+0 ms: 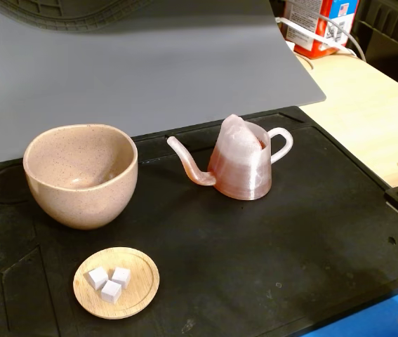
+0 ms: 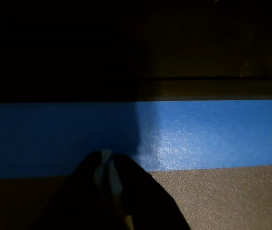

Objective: Pick up a kettle and pour liquid into a cup.

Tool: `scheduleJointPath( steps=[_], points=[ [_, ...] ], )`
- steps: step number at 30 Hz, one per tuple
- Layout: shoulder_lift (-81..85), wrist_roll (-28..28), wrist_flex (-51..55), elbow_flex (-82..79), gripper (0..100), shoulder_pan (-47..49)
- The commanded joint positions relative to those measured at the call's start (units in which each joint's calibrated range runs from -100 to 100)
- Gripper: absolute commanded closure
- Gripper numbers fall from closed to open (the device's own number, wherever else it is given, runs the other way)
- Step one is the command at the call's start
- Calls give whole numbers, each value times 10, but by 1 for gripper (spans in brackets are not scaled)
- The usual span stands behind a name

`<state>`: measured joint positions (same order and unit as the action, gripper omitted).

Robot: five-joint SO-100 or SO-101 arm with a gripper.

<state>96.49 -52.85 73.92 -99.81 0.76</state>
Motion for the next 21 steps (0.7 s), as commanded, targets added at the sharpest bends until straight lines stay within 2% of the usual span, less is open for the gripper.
scheduleJointPath(
  steps=[1, 21],
  points=[
    [-2, 3, 1, -2, 99, 0],
    [-2, 3, 1, -2, 99, -2]
  ],
)
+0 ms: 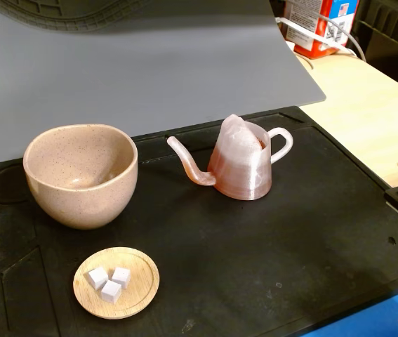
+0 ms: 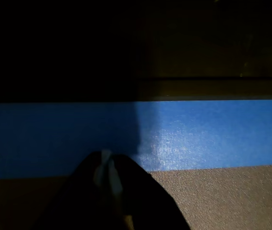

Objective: Pick up a kettle and pour liquid into a cup.

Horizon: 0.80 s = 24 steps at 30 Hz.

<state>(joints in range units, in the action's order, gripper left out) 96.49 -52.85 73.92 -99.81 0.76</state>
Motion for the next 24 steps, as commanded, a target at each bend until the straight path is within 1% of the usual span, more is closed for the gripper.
scheduleJointPath(
  steps=[1, 9, 10, 11, 13, 15, 20, 22, 23, 24],
  points=[
    [-2, 3, 1, -2, 99, 0],
    [-7, 3, 0, -2, 99, -3],
    [-9, 3, -20, -2, 100, -3],
    [-10, 3, -63, -2, 100, -4],
    [-11, 3, -94, -2, 100, -5],
    [-71, 3, -203, -2, 100, -4],
    [-247, 3, -529, -1, 99, -1],
    [-315, 3, -619, 3, 99, 0],
    [-360, 3, -680, 5, 99, 0],
    [-372, 3, -695, 6, 99, 0]
  ],
)
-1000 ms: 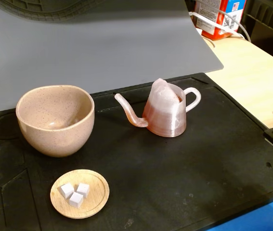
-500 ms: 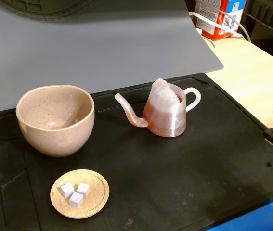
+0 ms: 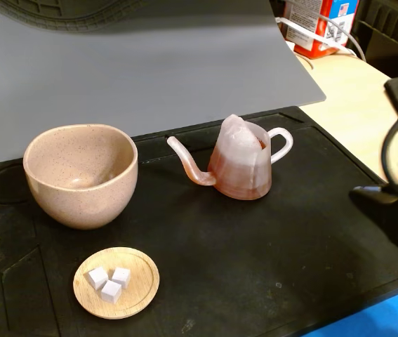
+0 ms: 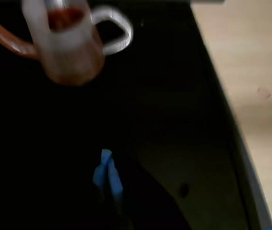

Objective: Pick up a kettle and pour liquid into a cup.

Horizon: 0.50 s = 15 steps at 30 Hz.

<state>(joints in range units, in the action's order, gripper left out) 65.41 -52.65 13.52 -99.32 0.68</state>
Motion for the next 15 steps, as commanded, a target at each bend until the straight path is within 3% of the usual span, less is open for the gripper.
scheduleJointPath(
  steps=[1, 3, 5, 14, 15],
  points=[
    [-105, 1, -145, 3, 99, -3],
    [-155, 21, -203, 5, 97, -3],
    [-164, 36, -206, 5, 86, -3],
    [-204, 52, -207, 55, 83, 0],
    [-286, 54, -267, 88, 83, 1]
  ],
)
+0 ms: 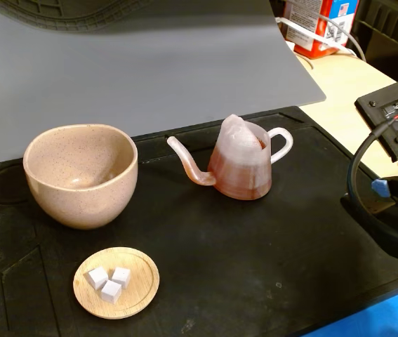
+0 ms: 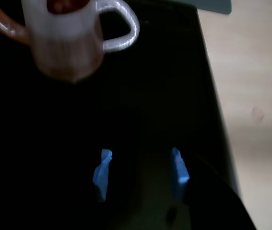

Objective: Pick up a kettle and pour liquid into a cup.

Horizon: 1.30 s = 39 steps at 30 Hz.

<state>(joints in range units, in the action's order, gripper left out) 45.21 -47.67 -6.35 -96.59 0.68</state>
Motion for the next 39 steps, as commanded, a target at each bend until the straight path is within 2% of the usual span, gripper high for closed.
scheduleJointPath(
  steps=[1, 3, 4, 5, 7, 9, 12, 17, 18, 20, 26, 29, 36, 39],
  points=[
    [-147, 5, -136, 69, 83, 1],
    [-220, 12, -176, 117, 83, 2],
    [-247, 47, -176, 153, 83, 2],
    [-298, 60, -177, 196, 83, 2],
    [-359, 61, -178, 255, 82, 3],
    [-387, 61, -178, 274, 75, 3],
    [-442, 82, -178, 328, 75, 3],
    [-511, 82, -178, 417, 75, 3],
    [-537, 80, -224, 427, 75, 3],
    [-558, 79, -250, 428, 75, 3],
    [-580, 83, -251, 448, 75, -2],
    [-627, 83, -296, 476, 75, 7],
    [-659, 120, -297, 490, 75, 7],
    [-676, 119, -298, 518, 75, 4]
  ],
)
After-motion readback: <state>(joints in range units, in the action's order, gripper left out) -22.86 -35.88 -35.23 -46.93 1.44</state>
